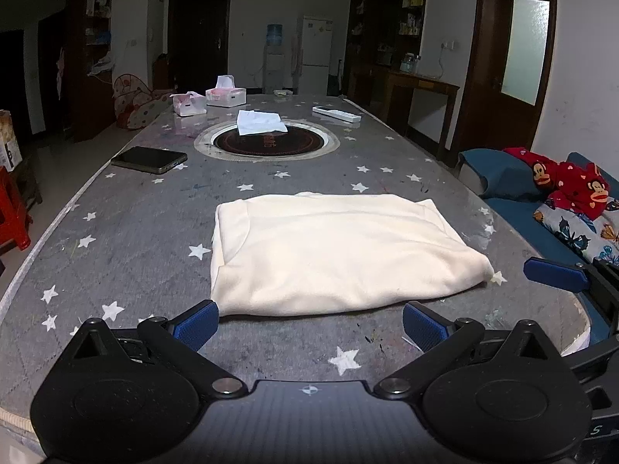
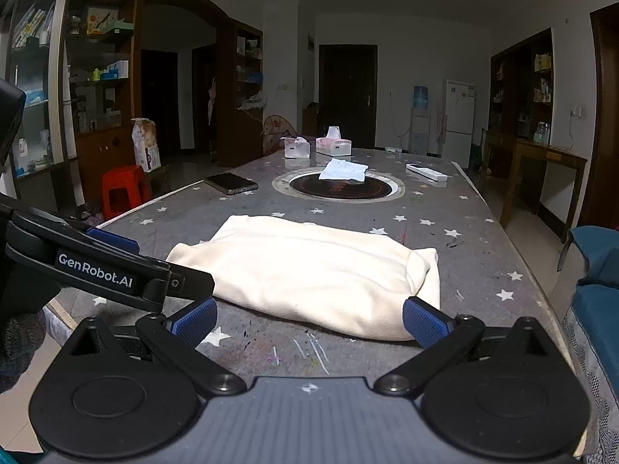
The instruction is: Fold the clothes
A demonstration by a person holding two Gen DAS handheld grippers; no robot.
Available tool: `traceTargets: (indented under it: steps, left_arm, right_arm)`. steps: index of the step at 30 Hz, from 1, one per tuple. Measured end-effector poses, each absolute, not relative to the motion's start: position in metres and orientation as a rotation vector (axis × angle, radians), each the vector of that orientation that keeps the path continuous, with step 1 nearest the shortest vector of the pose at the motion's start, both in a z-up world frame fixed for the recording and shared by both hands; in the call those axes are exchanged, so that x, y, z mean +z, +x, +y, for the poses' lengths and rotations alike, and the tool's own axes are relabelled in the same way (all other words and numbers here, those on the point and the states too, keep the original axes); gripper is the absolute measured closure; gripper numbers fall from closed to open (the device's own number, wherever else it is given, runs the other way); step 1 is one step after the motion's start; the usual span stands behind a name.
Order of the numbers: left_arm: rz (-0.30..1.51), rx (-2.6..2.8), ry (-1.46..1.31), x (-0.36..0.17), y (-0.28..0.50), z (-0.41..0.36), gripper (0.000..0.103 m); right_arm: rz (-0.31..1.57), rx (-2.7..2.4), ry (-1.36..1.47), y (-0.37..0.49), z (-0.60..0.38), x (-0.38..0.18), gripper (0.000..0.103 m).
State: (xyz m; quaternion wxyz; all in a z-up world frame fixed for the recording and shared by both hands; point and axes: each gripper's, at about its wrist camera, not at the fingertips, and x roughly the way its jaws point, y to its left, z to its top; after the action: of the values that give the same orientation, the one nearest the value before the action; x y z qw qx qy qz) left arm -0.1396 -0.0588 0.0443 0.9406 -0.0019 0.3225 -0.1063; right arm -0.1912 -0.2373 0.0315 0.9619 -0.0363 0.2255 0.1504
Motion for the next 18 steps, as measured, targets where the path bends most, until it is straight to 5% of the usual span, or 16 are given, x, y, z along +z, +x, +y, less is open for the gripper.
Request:
traceTargets:
  steps: [18]
  left_arm:
    - [0.703,-0.073,-0.049,0.033,-0.094,-0.012,0.0]
  right_arm:
    - [0.526,0.467,-0.154,-0.146,-0.201,0.023,0.0]
